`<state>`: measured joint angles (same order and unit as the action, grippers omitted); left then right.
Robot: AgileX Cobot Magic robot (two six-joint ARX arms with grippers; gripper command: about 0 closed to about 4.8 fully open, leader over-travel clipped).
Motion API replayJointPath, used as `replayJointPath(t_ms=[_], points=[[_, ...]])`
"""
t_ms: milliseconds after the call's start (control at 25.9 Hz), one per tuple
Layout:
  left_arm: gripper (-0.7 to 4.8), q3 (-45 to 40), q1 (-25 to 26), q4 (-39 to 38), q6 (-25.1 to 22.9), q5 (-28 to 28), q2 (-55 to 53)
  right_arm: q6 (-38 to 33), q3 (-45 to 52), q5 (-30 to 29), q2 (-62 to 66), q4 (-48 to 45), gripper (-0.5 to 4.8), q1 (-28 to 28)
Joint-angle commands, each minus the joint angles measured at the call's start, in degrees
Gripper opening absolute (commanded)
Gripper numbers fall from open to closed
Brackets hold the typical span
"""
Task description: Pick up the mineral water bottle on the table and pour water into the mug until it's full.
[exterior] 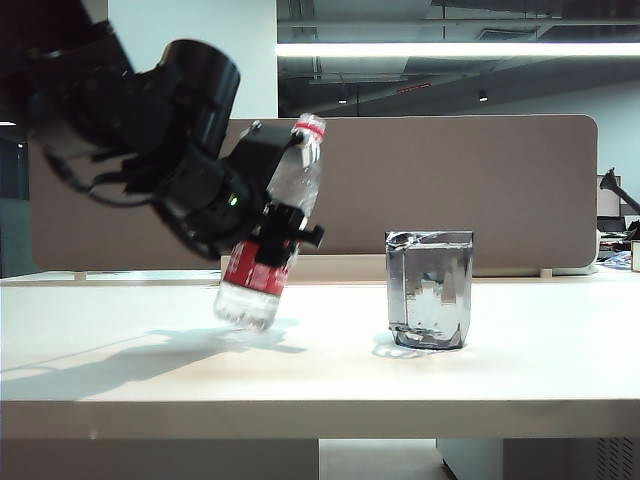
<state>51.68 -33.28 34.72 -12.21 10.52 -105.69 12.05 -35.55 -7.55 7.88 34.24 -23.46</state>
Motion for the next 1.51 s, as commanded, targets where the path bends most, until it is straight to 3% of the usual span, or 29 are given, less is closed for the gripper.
replayJointPath(t_ms=[39, 502, 1159, 1313, 1506], points=[[1.74, -2.9, 0.1, 7.2, 3.2, 0.0, 0.4, 0.0, -0.2, 0.1, 0.2, -1.5, 0.27, -0.1], [1.74, -12.2, 0.1, 21.1, 13.1, -0.2, 0.4, 0.0, -0.2, 0.1, 0.2, -1.5, 0.27, 0.0], [1.92, -16.5, 0.1, 22.7, 12.9, -0.9, 0.3, 0.0, -0.2, -0.1, 0.2, -1.4, 0.27, -0.1], [3.13, -16.5, 0.1, 22.7, 12.9, -0.6, 0.4, 0.0, -0.2, -0.1, 0.2, -1.4, 0.34, -0.1], [3.50, -16.5, 0.0, 22.9, 12.4, -0.2, 0.4, 0.0, -0.2, -0.1, 0.2, -1.4, 0.46, -0.1]])
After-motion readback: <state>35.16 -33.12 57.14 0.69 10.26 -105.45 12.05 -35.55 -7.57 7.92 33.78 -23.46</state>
